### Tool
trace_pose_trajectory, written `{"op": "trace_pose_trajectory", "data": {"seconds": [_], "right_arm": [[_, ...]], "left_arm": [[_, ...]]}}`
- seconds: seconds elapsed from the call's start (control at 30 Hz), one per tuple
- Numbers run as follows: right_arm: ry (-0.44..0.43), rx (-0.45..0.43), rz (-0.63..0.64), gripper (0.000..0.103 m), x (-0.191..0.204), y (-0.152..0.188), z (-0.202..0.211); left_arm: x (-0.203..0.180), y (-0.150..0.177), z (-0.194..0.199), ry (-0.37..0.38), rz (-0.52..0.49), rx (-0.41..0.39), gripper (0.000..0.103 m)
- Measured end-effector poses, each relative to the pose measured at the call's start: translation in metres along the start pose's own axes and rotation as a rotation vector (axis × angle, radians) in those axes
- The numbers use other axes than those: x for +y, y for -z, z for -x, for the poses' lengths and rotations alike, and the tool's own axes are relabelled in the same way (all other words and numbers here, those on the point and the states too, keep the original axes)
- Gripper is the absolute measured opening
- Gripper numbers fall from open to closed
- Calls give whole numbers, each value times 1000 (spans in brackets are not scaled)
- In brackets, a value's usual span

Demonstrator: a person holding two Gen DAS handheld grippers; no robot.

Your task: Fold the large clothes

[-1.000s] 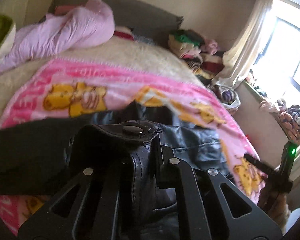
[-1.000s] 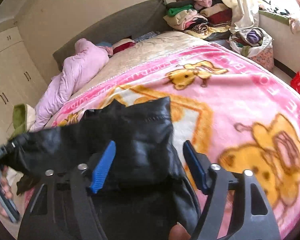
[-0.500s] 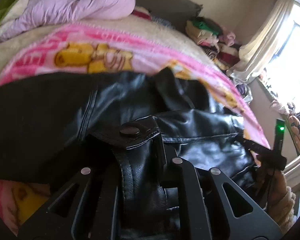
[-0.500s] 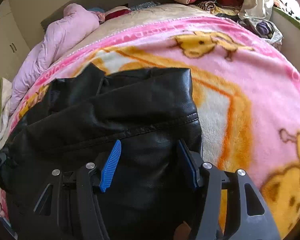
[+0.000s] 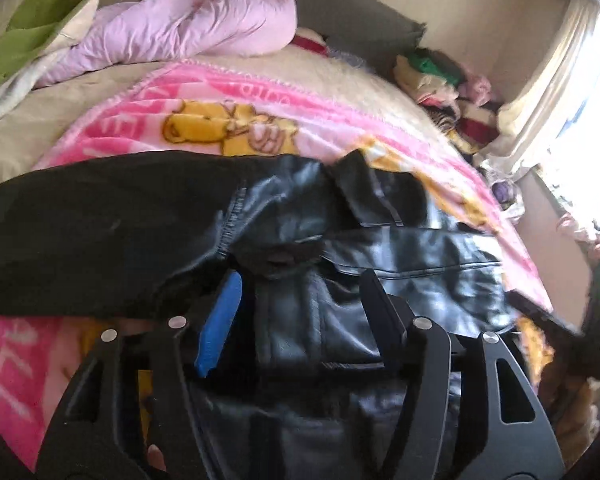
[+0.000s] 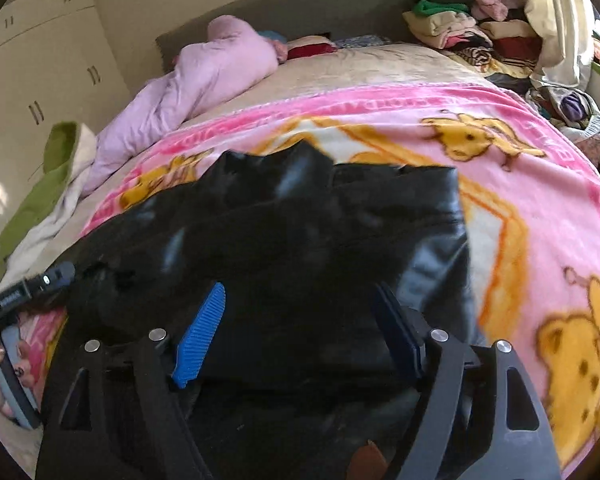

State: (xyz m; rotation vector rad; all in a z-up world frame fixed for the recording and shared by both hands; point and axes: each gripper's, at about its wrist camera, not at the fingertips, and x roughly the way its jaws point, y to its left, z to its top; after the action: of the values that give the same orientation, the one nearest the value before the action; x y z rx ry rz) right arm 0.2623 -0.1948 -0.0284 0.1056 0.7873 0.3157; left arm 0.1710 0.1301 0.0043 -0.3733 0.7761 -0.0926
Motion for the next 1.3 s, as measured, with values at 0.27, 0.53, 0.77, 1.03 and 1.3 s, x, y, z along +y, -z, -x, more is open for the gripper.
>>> {"op": "trace_pose_trajectory", "data": {"seconds": [0.27,0.53,0.77,1.03,1.3], "right_arm": [[51,146,-35,87,16,25,-41],[115,142,4,88,27,32,-48],[52,54,-5,99,43,26,-18],[-24,28,36,99,80,14,-4],[-103,3,102,99,131,-13,1]], "left_arm": [[-4,28,-39,-11,-38,157,53],[14,29,-41,29,43,169,53],[15,24,-13,0,47,107,85],[38,16,22,-68,89,43,94],[81,6,53,-135,185,-3,94]]}}
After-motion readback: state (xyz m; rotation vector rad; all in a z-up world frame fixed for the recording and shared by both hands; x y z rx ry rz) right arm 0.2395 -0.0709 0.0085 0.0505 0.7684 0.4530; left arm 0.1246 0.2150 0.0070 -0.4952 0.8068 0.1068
